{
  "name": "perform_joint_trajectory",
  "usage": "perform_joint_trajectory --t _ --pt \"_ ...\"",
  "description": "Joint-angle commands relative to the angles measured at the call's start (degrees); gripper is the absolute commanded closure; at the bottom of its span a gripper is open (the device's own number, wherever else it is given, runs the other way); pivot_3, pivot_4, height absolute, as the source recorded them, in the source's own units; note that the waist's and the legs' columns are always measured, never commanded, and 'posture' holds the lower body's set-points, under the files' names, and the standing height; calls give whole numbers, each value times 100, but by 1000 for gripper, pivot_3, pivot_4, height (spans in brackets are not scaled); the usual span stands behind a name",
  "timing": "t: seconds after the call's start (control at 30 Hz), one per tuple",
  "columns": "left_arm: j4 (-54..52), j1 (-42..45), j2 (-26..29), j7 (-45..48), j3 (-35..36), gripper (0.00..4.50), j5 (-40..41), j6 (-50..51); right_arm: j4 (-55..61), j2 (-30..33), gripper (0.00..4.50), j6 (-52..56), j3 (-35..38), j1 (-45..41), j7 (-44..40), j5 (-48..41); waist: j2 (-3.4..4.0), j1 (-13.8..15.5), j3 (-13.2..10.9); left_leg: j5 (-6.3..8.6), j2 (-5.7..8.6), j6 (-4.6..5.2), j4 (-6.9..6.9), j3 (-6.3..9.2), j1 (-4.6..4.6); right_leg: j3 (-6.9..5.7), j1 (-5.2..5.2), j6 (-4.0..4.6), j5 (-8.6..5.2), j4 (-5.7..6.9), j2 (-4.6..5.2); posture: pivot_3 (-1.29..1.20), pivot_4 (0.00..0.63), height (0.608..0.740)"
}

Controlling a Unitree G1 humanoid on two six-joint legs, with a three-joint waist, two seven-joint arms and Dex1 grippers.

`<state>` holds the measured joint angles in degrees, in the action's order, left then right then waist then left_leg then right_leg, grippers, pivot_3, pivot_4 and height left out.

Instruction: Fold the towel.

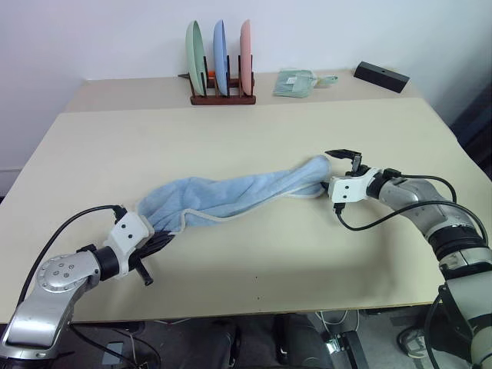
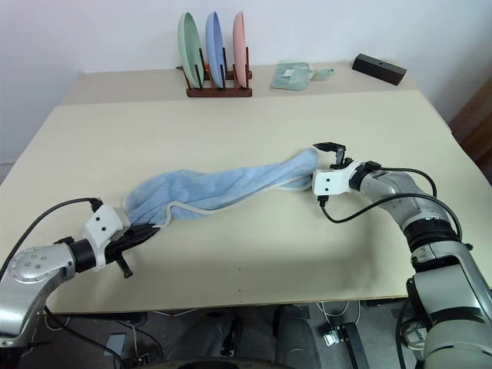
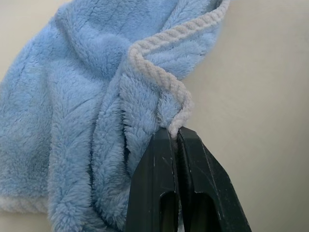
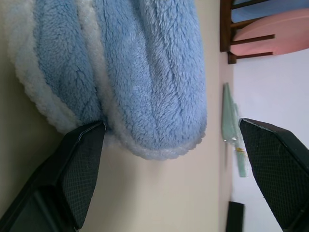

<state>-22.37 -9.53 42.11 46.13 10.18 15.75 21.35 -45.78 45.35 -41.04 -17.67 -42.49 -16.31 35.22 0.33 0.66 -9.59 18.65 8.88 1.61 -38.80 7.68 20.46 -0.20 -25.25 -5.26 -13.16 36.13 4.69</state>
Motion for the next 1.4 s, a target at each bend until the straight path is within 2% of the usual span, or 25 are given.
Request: perform_joint_trajectory --t 0.03,0.23,0.7,0.8,1.03,1.07,1.23,1.4 --pt "-187 1 -27 -39 9 4448 78 36 -34 -2 0 -121 -26 -258 471 184 0 -1 0 0 0 0 0 0 0 0 0 0 0 0 0 0 150 740" --pt "-204 49 -69 -70 -11 4448 76 61 -184 -123 0 -163 -135 -457 993 354 0 -3 0 0 0 0 0 -2 0 2 -1 0 0 0 -1 0 150 740" --pt "-195 146 -119 -78 -89 4448 75 87 -993 -517 0 -357 -664 -849 1358 676 0 -15 0 -1 -2 -1 1 -4 -1 3 -2 1 0 0 -3 0 150 740" --pt "-198 132 -114 -80 -79 4500 74 83 -1126 -549 773 -309 -678 -961 1495 690 0 -22 0 -1 -3 -2 1 -4 -1 3 -2 2 1 1 -5 0 150 740" --pt "-239 27 -128 -118 -47 4500 78 70 -1056 -371 4270 -297 -542 -873 1660 583 0 -15 0 -1 -3 -2 2 -4 0 4 -4 2 1 0 -5 0 150 740" --pt "-240 22 -130 -124 -49 4500 81 69 -1020 -338 4451 -323 -520 -832 1642 546 0 -14 0 -1 -3 -2 2 -4 0 4 -4 2 1 0 -5 0 150 740" --pt "-221 -36 -106 -141 57 4500 100 43 -706 -95 4451 -456 -317 -632 1501 237 0 -14 0 -1 -3 -2 3 -5 0 4 -4 2 1 0 -6 0 150 740" --pt "-182 -79 -56 -152 402 4500 164 -66 28 378 4451 -689 60 -161 692 -593 0 5 0 -1 -3 -2 4 -5 1 5 -4 2 1 -2 -5 0 150 740"
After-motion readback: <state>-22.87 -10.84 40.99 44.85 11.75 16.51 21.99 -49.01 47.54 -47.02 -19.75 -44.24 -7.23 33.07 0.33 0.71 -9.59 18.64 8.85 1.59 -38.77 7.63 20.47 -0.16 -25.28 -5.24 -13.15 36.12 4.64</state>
